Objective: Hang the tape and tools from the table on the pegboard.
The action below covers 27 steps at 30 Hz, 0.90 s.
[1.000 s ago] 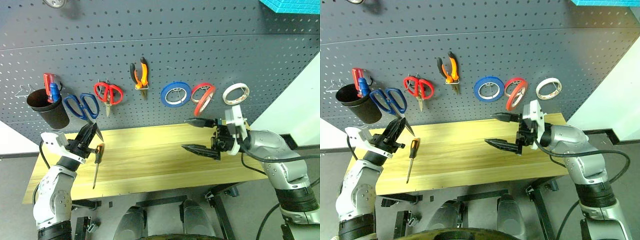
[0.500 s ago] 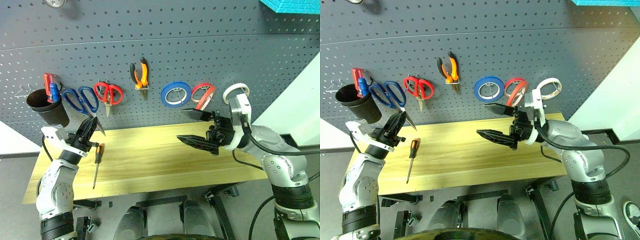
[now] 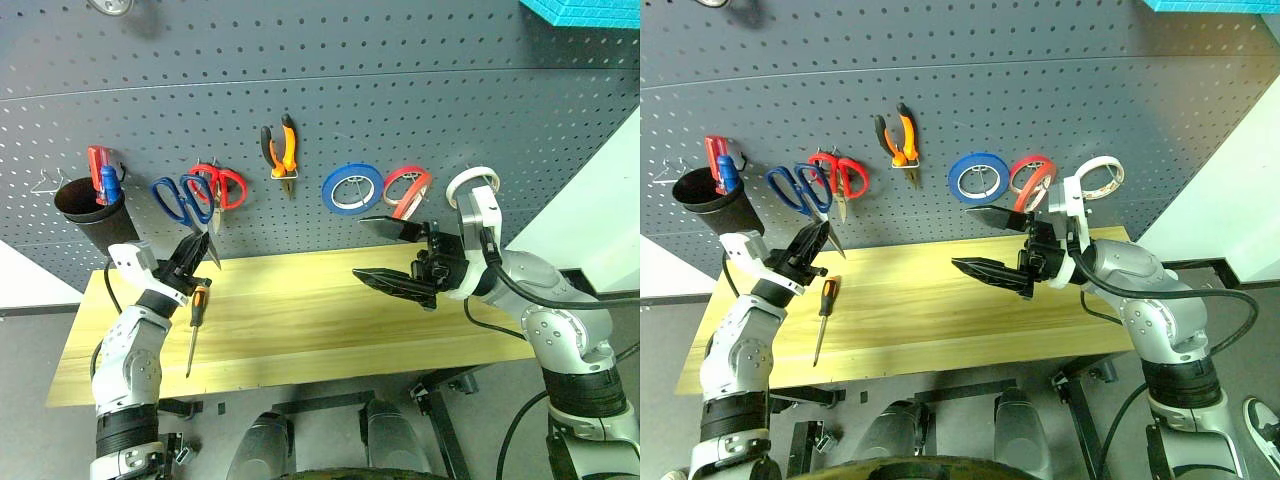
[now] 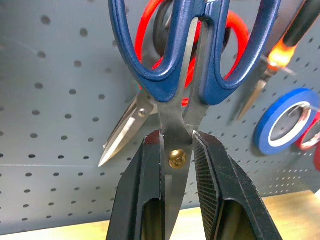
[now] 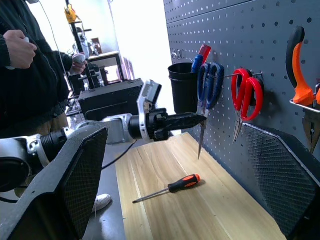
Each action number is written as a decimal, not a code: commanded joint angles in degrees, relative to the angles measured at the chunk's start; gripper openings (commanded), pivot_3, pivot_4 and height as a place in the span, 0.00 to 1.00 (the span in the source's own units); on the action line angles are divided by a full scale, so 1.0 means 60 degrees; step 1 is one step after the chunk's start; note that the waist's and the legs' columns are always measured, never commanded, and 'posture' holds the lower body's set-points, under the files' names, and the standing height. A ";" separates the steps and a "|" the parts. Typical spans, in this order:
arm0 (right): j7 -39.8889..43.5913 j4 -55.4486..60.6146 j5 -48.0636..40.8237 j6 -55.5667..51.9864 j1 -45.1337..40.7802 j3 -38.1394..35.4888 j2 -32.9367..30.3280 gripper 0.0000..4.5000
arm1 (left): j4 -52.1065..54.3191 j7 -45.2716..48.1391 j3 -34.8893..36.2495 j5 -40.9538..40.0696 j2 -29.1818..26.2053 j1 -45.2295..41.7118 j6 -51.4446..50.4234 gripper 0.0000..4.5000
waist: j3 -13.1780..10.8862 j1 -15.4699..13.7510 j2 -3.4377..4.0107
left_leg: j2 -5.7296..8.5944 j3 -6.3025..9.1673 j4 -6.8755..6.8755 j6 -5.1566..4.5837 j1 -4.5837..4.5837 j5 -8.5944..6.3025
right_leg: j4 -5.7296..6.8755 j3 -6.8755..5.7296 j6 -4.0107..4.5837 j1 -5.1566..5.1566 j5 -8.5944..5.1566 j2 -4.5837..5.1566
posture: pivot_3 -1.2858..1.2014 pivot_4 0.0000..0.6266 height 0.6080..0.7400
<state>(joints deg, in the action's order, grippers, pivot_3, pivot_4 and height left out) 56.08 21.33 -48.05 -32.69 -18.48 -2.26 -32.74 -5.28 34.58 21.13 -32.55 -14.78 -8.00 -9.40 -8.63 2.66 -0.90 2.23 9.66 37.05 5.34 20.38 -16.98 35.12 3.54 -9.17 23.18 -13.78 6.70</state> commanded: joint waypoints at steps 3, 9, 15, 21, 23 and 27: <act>0.0011 0.0404 -0.0291 0.0066 -0.0125 -0.0226 0.0063 1.00 | -0.0196 0.0096 -0.0062 0.0156 -0.0141 -0.0441 0.0409 0.11 | 0.0000 0.0008 0.0000 | 0.0000 0.0000 -0.0001 0.0000 0.0000 0.0000 | 0.0001 0.0000 -0.0001 0.0003 0.0001 0.0000 | 0.46 0.13 0.98; 0.0106 0.0431 -0.0199 0.0226 -0.0106 -0.0241 0.0000 1.00 | -0.0514 0.0143 -0.0087 0.0212 -0.0140 -0.0589 0.0496 0.11 | 0.0001 0.0009 0.0000 | 0.0000 0.0000 -0.0001 0.0000 0.0000 0.0000 | 0.0001 0.0000 -0.0003 0.0003 0.0002 0.0000 | 0.46 0.13 0.98; 0.0235 0.0363 0.0193 0.0462 -0.0032 -0.0053 -0.0009 1.00 | -0.0618 0.0368 -0.0117 0.0025 -0.0175 -0.0619 0.0226 0.40 | 0.0003 0.0007 0.0000 | 0.0000 0.0000 0.0000 0.0000 0.0000 0.0000 | 0.0001 0.0000 -0.0006 0.0003 0.0003 0.0000 | 0.46 0.12 0.98; 0.0310 0.0265 0.0612 0.0674 0.0018 0.0080 -0.0024 1.00 | -0.0396 0.0203 -0.0016 0.0171 -0.0327 -0.0385 0.0175 0.76 | 0.0005 0.0027 -0.0001 | 0.0000 0.0000 0.0000 0.0001 -0.0001 0.0000 | 0.0001 0.0000 -0.0007 0.0003 0.0004 0.0000 | 0.46 0.12 0.98; 0.0326 0.0248 0.0856 0.0804 0.0080 0.0144 -0.0079 1.00 | -0.0028 -0.0012 -0.0076 0.0356 -0.0509 0.0004 -0.0056 0.76 | 0.0006 0.0071 0.0000 | 0.0000 0.0000 -0.0001 0.0000 -0.0001 0.0000 | 0.0001 0.0000 -0.0007 0.0003 0.0004 0.0000 | 0.46 0.12 0.98; 0.0213 -0.0024 0.2030 0.1218 0.0101 0.0566 -0.0352 1.00 | 0.0515 -0.1075 0.0010 0.0664 -0.0983 0.0868 -0.1353 0.76 | 0.0008 0.0206 0.0000 | 0.0000 0.0000 -0.0003 -0.0002 0.0000 -0.0001 | 0.0001 0.0002 -0.0007 0.0004 0.0004 0.0000 | 0.46 0.13 0.98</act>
<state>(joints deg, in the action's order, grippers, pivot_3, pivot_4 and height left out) 57.65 21.06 -38.84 -27.03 -17.44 0.33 -33.61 -4.38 31.30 20.58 -29.94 -19.08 -3.55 -14.44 -8.58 3.89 -0.90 2.22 9.66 37.04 5.33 20.37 -16.98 35.14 3.55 -9.21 23.20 -13.75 6.70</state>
